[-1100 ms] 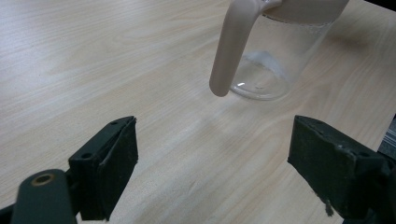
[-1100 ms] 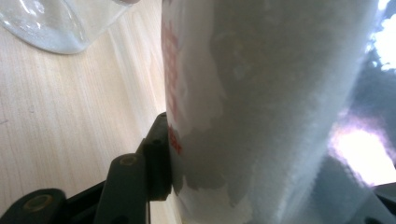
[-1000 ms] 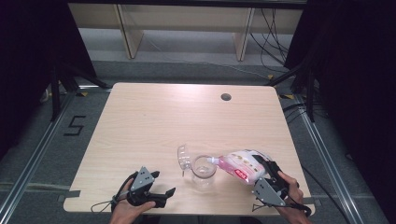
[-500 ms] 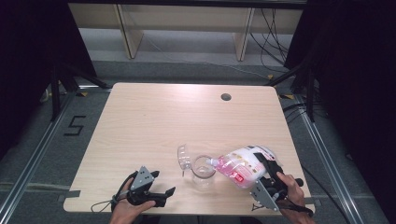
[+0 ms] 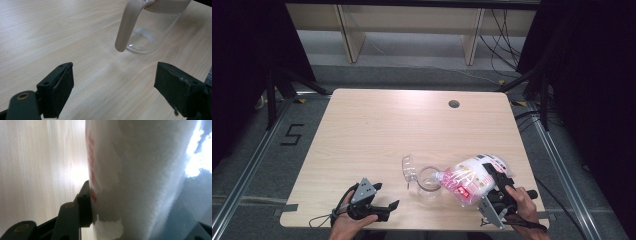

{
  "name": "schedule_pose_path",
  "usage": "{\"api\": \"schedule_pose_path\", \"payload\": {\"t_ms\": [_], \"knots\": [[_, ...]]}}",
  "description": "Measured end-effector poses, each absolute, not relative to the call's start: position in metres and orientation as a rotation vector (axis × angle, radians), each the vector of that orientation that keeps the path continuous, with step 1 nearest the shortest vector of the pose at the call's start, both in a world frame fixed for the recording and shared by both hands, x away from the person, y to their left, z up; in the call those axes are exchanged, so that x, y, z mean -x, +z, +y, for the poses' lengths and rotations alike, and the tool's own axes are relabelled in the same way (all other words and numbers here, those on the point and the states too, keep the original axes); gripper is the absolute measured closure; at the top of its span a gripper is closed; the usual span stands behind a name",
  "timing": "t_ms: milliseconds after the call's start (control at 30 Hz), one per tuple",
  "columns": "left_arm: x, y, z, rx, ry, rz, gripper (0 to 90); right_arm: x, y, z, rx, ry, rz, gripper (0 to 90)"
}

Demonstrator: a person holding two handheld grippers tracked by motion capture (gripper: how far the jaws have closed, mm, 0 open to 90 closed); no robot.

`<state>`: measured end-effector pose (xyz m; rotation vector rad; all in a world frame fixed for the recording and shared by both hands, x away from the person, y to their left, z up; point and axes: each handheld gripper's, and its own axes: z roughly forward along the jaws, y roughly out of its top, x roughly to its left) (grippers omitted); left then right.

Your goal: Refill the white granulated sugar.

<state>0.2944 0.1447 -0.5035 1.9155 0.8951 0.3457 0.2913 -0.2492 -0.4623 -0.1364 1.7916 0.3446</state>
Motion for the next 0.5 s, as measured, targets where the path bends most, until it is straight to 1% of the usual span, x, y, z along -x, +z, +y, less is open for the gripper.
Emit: {"api": "schedule_pose_path", "payload": {"t_ms": [33,133,200,233,367,500], "knots": [[-0.2945,-0.5031,0.1455,-1.925,0.354,0.891,15.3,-0.2893,-0.4675,-0.2494,0.058,0.379,1.814,52.4],[-0.2954,-0.5031,0.1446,-1.915,0.349,0.896,15.3,-0.2882,-0.4685,-0.2465,0.078,0.341,1.798,52.6],[-0.2954,-0.5032,0.1447,-1.918,0.354,0.888,15.2,-0.2901,-0.4632,-0.2453,0.180,0.297,1.766,52.7],[-0.2952,-0.5032,0.1451,-1.924,0.354,0.889,15.2,-0.2893,-0.4681,-0.2457,0.120,0.336,1.781,52.7],[-0.2947,-0.5027,0.1458,-1.923,0.356,0.893,15.2,-0.2886,-0.4680,-0.2460,0.123,0.315,1.772,52.9],[-0.2949,-0.5031,0.1457,-1.924,0.356,0.895,15.2,-0.2898,-0.4625,-0.2464,0.195,0.260,1.748,53.0]]}}
